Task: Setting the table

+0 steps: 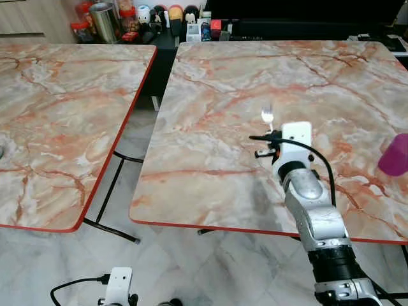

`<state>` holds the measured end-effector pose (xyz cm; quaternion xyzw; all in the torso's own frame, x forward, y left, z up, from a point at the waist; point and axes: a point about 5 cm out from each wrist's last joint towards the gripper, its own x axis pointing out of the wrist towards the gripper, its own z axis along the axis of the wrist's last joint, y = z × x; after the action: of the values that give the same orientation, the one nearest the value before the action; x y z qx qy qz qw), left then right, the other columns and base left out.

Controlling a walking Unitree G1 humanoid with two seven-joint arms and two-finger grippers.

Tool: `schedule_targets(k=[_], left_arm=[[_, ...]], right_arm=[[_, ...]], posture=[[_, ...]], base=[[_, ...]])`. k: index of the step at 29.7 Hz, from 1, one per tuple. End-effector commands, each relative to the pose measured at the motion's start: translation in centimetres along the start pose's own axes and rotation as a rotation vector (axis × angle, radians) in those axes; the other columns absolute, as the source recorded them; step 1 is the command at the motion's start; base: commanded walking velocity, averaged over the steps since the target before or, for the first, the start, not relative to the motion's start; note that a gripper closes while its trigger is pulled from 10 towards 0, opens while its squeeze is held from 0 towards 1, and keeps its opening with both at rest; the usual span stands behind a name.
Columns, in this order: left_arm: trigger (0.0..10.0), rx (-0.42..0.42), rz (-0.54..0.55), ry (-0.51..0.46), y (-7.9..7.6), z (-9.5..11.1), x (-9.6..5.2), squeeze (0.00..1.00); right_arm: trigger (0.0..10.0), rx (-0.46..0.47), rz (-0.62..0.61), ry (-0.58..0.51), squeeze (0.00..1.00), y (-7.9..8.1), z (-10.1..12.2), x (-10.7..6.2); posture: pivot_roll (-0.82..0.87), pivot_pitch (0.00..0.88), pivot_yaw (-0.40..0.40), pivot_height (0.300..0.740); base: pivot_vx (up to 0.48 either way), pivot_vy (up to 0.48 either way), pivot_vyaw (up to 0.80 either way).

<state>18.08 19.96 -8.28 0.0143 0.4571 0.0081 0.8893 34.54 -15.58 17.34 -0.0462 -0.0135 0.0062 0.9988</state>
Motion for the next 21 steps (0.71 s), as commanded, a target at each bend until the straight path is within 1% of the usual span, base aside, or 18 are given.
schedule_targets(k=[1,6,10,13,15,21], left_arm=[[10.0,0.011,0.013,0.040,0.2,-1.2,-0.2,0.00],[10.0,0.012,0.015,0.051,0.1,-1.6,-0.3,0.00],[10.0,0.013,0.017,0.056,0.1,-1.9,-0.4,0.00],[10.0,0.014,0.019,0.059,0.1,-2.0,-0.4,0.00],[10.0,0.015,0.029,0.065,0.5,-2.3,-0.5,0.00],[10.0,0.010,0.045,0.070,1.4,-2.6,-0.7,0.00]], right_arm=[[10.0,0.010,0.004,-0.047,0.00,0.5,1.0,0.1],[10.0,0.030,0.009,-0.070,0.00,0.7,1.0,0.1],[10.0,0.028,0.004,-0.061,0.00,0.8,0.8,0.2],[10.0,0.037,0.009,-0.076,0.00,0.9,0.9,0.2],[10.0,0.031,0.013,-0.091,0.00,1.0,1.2,0.3],[10.0,0.033,0.011,-0.088,0.00,1.2,1.2,0.4]], posture=[[-0.03,0.077,0.034,0.740],[-0.03,0.069,0.031,0.740],[-0.02,0.068,0.029,0.740],[-0.02,0.068,0.029,0.740],[-0.02,0.086,0.030,0.740],[-0.01,0.099,0.032,0.740]], base=[[0.000,0.480,0.00],[0.000,0.480,0.00],[0.000,0.480,-0.80],[0.000,0.480,-0.80],[0.000,0.480,0.00],[0.000,0.480,0.00]])
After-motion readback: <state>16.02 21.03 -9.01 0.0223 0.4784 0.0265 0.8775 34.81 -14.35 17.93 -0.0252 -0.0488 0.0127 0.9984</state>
